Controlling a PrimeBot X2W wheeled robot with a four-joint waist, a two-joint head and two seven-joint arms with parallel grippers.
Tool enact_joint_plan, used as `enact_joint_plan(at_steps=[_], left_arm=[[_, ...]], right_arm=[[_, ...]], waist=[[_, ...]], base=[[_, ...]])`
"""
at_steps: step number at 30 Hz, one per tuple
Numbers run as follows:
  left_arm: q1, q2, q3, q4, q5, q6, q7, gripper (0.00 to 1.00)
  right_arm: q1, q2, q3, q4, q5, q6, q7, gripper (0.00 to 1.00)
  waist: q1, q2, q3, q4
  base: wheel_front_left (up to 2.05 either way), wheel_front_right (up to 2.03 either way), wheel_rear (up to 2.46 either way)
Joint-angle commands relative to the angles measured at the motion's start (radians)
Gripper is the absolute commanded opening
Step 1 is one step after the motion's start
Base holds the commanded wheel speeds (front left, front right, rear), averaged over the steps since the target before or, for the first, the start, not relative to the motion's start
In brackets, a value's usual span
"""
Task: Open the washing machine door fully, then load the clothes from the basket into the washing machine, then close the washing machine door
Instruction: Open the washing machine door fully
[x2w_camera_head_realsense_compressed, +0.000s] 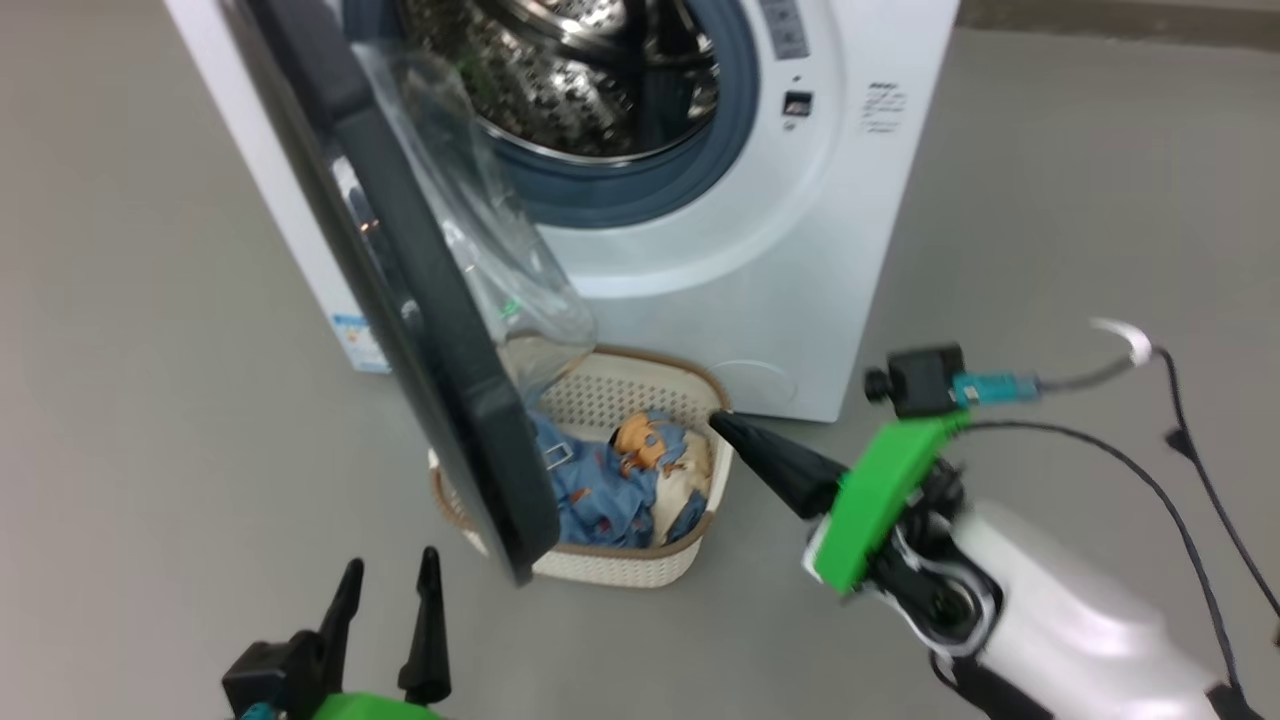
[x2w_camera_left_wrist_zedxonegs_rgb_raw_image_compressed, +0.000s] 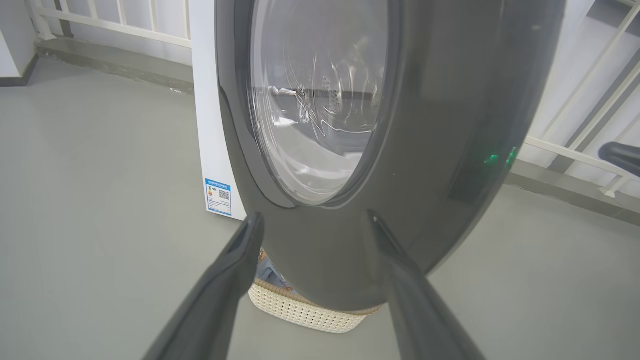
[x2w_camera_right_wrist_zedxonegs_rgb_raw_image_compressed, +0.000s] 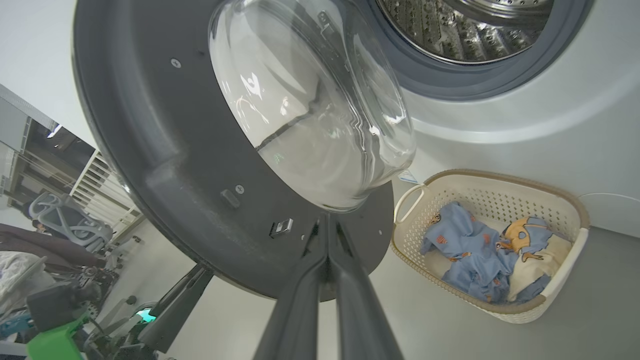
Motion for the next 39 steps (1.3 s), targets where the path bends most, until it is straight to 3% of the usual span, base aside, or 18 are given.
enact_joint_plan(at_steps=[1, 7, 14, 20, 21, 22, 24, 29, 36, 37, 38, 39], left_arm=[[-0.007, 0.012, 0.039, -0.022, 0.008, 0.002, -0.006, 1.00], [0.039, 0.012, 0.089, -0.030, 0.025, 0.003, -0.006, 1.00], [0.065, 0.012, 0.141, -0.050, 0.033, 0.002, -0.006, 1.00], [0.070, 0.012, 0.178, -0.053, 0.044, -0.007, -0.006, 1.00], [0.070, 0.012, 0.178, -0.053, 0.044, -0.007, -0.006, 1.00], [0.069, 0.012, 0.185, -0.052, 0.043, -0.009, -0.006, 1.00], [0.069, 0.012, 0.189, -0.051, 0.042, -0.010, -0.006, 1.00], [0.073, 0.012, 0.189, -0.046, 0.042, -0.015, -0.006, 1.00], [0.081, 0.012, 0.190, -0.049, 0.040, -0.012, -0.006, 1.00], [0.082, 0.012, 0.190, -0.050, 0.040, -0.012, -0.006, 1.00], [0.083, 0.012, 0.189, -0.050, 0.040, -0.012, -0.006, 1.00], [0.083, 0.012, 0.189, -0.049, 0.041, -0.012, -0.006, 1.00]], right_arm=[[0.025, -0.003, 0.010, -0.030, -0.023, 0.002, -0.036, 0.00], [0.122, -0.081, 0.042, -0.017, -0.207, 0.002, -0.256, 0.00], [0.232, -0.084, -0.124, 0.022, -0.415, 0.002, -0.320, 0.00], [0.384, 0.002, -0.462, -0.029, -0.666, 0.002, -0.321, 0.00], [0.384, 0.002, -0.462, -0.029, -0.666, 0.002, -0.321, 0.00], [0.437, 0.041, -0.557, -0.067, -0.749, 0.002, -0.321, 0.00], [0.488, 0.082, -0.626, -0.104, -0.814, 0.002, -0.321, 0.00], [0.584, 0.155, -0.724, -0.174, -0.939, 0.002, -0.321, 0.00], [0.656, 0.205, -0.781, -0.225, -0.994, 0.002, -0.308, 0.00], [0.664, 0.208, -0.784, -0.229, -1.002, 0.002, -0.301, 0.03], [0.670, 0.210, -0.787, -0.233, -1.019, 0.002, -0.300, 0.48], [0.676, 0.212, -0.787, -0.236, -1.034, 0.002, -0.297, 1.00]], waist=[[0.0000, 0.0000, -0.049, -0.049], [0.0000, 0.0000, -0.095, -0.114], [0.0000, 0.0000, -0.104, -0.169], [0.0000, 0.0000, -0.106, -0.204], [0.0000, 0.0000, -0.106, -0.204], [0.0000, 0.0000, -0.107, -0.209], [0.0000, 0.0000, -0.109, -0.214], [0.0000, 0.0000, -0.115, -0.218], [0.0000, 0.0000, -0.121, -0.223], [0.0000, 0.0000, -0.121, -0.223], [0.0000, 0.0000, -0.121, -0.224], [0.0000, 0.0000, -0.121, -0.224]], base=[[0.00, 0.00, 0.00], [0.00, 0.00, 0.00], [0.00, 0.00, 0.00], [0.00, 0.00, 0.00], [0.00, 0.00, 0.00], [0.00, 0.00, 0.00], [0.00, 0.00, 0.00], [0.00, 0.00, 0.00], [0.00, 0.00, 0.00], [0.00, 0.00, 0.00], [0.00, 0.00, 0.00], [0.00, 0.00, 0.00]])
